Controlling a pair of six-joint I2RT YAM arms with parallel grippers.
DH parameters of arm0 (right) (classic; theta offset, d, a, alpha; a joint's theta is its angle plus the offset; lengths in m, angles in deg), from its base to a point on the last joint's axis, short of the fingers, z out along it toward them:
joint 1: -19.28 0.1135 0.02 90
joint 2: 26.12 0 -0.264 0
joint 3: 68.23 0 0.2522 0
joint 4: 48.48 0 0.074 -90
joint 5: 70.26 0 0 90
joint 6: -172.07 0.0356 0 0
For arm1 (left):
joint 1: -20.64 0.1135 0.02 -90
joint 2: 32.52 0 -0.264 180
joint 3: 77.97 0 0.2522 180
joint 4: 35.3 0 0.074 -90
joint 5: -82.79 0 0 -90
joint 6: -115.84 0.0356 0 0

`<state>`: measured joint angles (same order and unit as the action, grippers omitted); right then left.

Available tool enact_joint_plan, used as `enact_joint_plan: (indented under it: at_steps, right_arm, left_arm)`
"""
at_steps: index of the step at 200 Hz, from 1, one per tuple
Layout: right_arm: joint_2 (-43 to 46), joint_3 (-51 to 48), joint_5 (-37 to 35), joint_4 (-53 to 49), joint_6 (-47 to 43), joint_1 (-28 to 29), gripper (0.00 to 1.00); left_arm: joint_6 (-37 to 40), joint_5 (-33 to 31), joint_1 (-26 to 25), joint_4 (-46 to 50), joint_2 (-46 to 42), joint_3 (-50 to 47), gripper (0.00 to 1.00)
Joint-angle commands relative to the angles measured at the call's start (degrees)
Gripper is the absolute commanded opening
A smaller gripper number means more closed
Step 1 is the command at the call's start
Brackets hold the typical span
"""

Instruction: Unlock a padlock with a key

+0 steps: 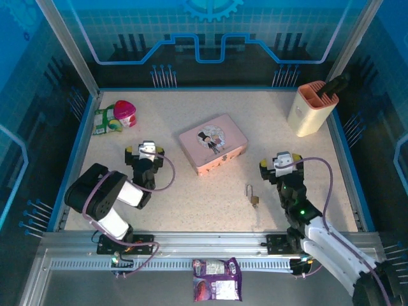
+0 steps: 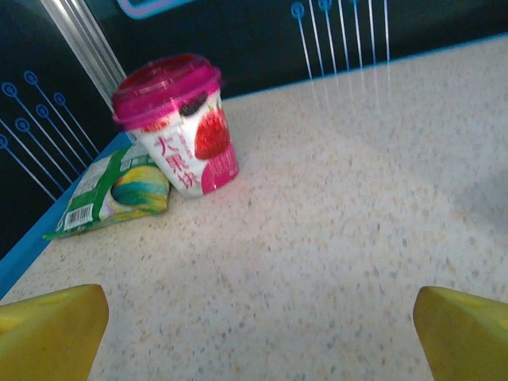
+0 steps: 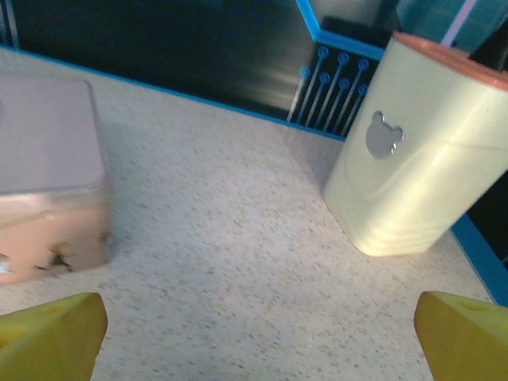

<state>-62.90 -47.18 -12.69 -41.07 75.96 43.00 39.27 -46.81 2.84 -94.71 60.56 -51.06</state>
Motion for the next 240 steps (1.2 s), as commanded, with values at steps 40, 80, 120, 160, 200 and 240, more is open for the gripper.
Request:
enact_joint_plan:
  at_steps: [40,80,120,160,200,240]
  right_arm:
    - [-18.5,-0.2,12.9,24.9,-0.2,-12.6,1.00]
    - [-34.3,1.5,17.9,38.4,1.0,-15.1,1.00]
    - [-49.8,4.8,25.5,49.1,4.7,-18.7,1.00]
    - [-51.8,10.3,25.6,40.5,4.9,-18.8,1.00]
    - [-51.4,13.7,17.2,33.1,8.6,-19.0,1.00]
    - [-51.8,14.2,16.7,33.1,7.2,-18.1,1.00]
  left_arm:
    - [-7.4,20.4,8.7,-7.1,0.0,-2.7,0.99]
    - [-11.6,18.4,11.6,11.5,-2.8,5.8,0.99]
    - [-14.7,22.9,15.1,17.3,-3.8,7.7,0.99]
    - [-14.7,22.9,15.1,17.3,-3.6,7.7,0.99]
    - [-14.6,23.0,15.1,17.2,-3.7,7.6,0.99]
    - [-14.6,22.9,15.1,17.2,-3.7,7.6,0.99]
